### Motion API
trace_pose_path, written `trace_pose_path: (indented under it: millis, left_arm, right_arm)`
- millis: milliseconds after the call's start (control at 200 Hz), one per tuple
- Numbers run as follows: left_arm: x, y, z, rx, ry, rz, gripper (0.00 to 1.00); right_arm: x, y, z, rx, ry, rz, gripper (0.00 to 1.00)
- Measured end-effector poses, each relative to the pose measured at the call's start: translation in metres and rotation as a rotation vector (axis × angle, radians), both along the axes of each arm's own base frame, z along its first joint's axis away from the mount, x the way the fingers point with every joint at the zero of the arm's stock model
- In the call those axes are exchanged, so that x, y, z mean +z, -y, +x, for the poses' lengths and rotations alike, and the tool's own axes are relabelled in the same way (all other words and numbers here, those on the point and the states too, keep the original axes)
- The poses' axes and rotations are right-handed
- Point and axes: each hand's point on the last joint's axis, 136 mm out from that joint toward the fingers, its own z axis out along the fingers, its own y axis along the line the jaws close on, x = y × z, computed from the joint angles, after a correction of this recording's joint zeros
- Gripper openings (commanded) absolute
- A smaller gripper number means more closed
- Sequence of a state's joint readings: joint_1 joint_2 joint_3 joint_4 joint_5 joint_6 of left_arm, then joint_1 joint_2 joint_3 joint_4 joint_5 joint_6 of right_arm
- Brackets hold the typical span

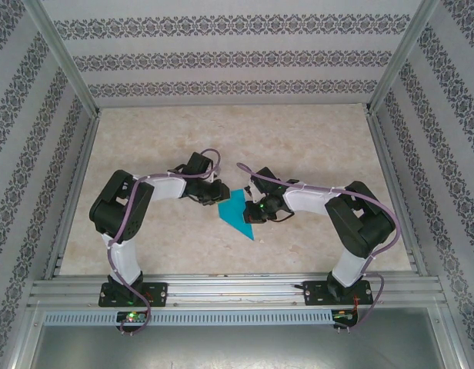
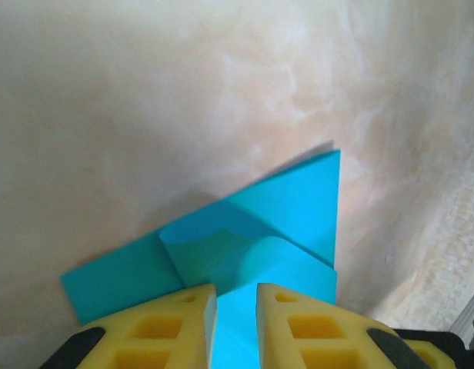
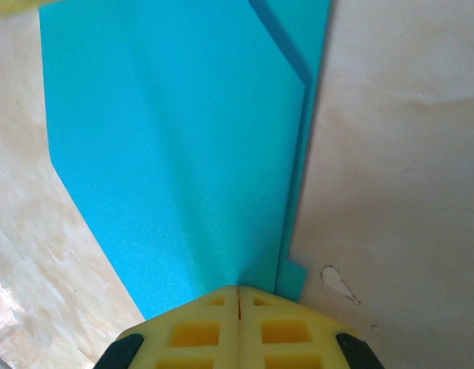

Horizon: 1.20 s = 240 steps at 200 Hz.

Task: Fold a paper plane with a square sheet of paper (fold left side to right side)
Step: Fold the wing for the third time at the center of the table.

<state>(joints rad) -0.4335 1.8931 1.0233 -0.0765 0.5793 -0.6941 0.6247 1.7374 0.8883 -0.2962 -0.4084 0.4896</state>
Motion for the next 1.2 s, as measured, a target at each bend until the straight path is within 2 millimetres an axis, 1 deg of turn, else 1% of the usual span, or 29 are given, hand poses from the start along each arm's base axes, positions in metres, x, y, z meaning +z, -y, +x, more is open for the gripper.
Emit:
trace_pose_path:
  millis: [90,290,360,505,580,659,719,784,859,919,999,1059,1199]
  left_arm:
    - [0.000,-0.007,0.008,0.014,-0.001,0.004,0.23]
    - [0.000,-0.014,0.023,0.022,0.012,0.016,0.23]
    - [0.002,-0.021,0.031,0.039,0.027,0.027,0.23]
    - [0.003,-0.041,0.048,0.085,0.065,0.064,0.22]
    - [0.004,-0.045,0.050,0.090,0.074,0.073,0.22]
    - [0.010,-0.046,0.045,0.081,0.089,0.075,0.22]
    - [0.020,-0.042,0.039,0.068,0.110,0.069,0.22]
    - [0.033,-0.033,0.030,0.041,0.134,0.050,0.22]
    - [0.043,-0.012,0.016,-0.013,0.155,0.017,0.21]
    - [0.045,0.005,0.005,-0.057,0.158,-0.007,0.21]
    - [0.043,0.025,-0.007,-0.106,0.148,-0.035,0.20]
    - [0.037,0.033,-0.011,-0.125,0.136,-0.044,0.19]
    - [0.010,0.032,-0.013,-0.123,0.079,-0.022,0.18]
  right_arm:
    - [0.000,0.000,0.000,0.000,0.000,0.000,0.00]
    - [0.000,0.000,0.001,0.000,-0.001,-0.001,0.00]
    - [0.000,0.000,0.001,0.000,-0.001,-0.001,0.00]
    - [0.000,0.000,0.001,-0.001,-0.001,-0.001,0.00]
    - [0.000,0.000,0.001,-0.001,-0.001,-0.001,0.00]
    - [0.000,0.000,0.001,-0.001,-0.001,-0.001,0.00]
    - [0.001,0.000,0.001,-0.001,-0.001,-0.001,0.00]
    - [0.001,0.000,0.001,-0.001,-0.001,-0.001,0.00]
    - [0.000,0.000,0.001,-0.001,-0.001,-0.001,0.00]
    - [0.000,0.000,0.001,-0.001,-0.001,-0.001,0.00]
    - [0.001,0.000,0.001,-0.001,-0.001,-0.001,0.00]
    - [0.000,0.000,0.001,-0.001,-0.001,-0.001,0.00]
    - [0.001,-0.001,0.001,-0.001,-0.001,0.000,0.00]
